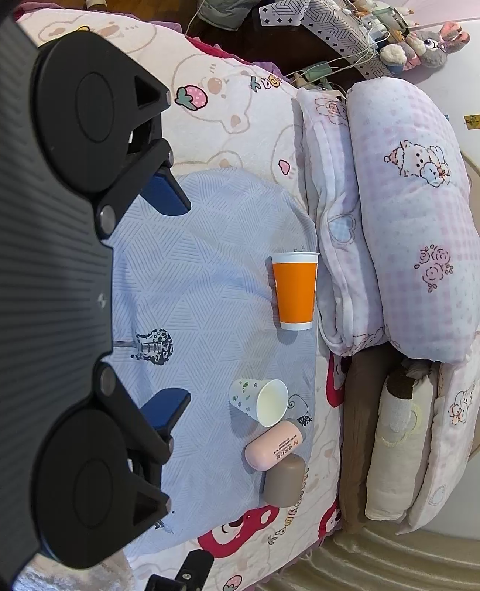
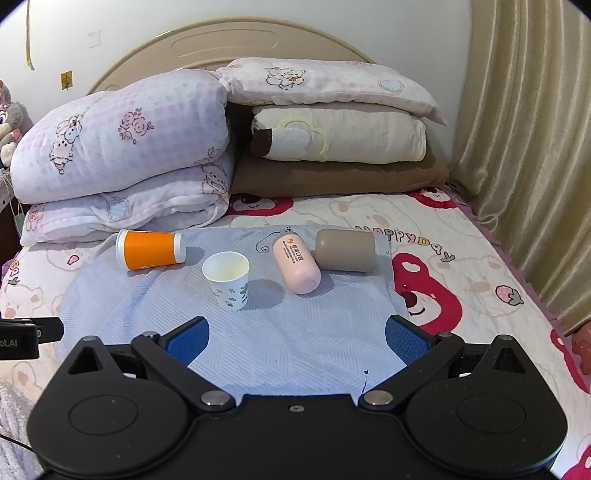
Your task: Flip cup upright
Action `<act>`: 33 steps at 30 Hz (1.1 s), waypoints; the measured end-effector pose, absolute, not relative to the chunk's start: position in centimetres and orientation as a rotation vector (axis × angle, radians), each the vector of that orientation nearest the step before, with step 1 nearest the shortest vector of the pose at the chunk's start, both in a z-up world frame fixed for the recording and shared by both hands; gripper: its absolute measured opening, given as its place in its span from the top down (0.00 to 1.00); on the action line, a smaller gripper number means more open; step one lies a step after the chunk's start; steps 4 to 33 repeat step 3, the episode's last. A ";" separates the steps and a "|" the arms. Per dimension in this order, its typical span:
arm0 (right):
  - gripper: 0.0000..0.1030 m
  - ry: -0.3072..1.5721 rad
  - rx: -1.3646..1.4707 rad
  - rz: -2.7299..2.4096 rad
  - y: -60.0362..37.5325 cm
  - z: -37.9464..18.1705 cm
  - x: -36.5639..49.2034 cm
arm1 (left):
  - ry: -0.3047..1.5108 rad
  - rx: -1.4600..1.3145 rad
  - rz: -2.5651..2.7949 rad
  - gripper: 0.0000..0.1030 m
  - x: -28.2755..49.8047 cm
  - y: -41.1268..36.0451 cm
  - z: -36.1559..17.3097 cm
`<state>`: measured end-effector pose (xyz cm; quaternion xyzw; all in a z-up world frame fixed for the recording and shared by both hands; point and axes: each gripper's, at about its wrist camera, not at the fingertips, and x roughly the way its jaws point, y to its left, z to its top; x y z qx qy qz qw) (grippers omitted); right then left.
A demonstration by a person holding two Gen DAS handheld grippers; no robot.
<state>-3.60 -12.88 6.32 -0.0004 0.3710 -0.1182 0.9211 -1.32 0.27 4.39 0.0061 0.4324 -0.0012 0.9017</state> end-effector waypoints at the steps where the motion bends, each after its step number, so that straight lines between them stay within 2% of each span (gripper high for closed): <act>1: 0.00 0.762 0.001 -0.242 -12.9 6.3 -3.7 | 0.895 0.012 0.000 0.01 -1.3 0.3 4.4; 33: 0.00 0.761 0.002 -0.241 -12.9 6.3 -3.7 | 0.897 0.013 -0.001 0.01 -1.3 0.3 4.4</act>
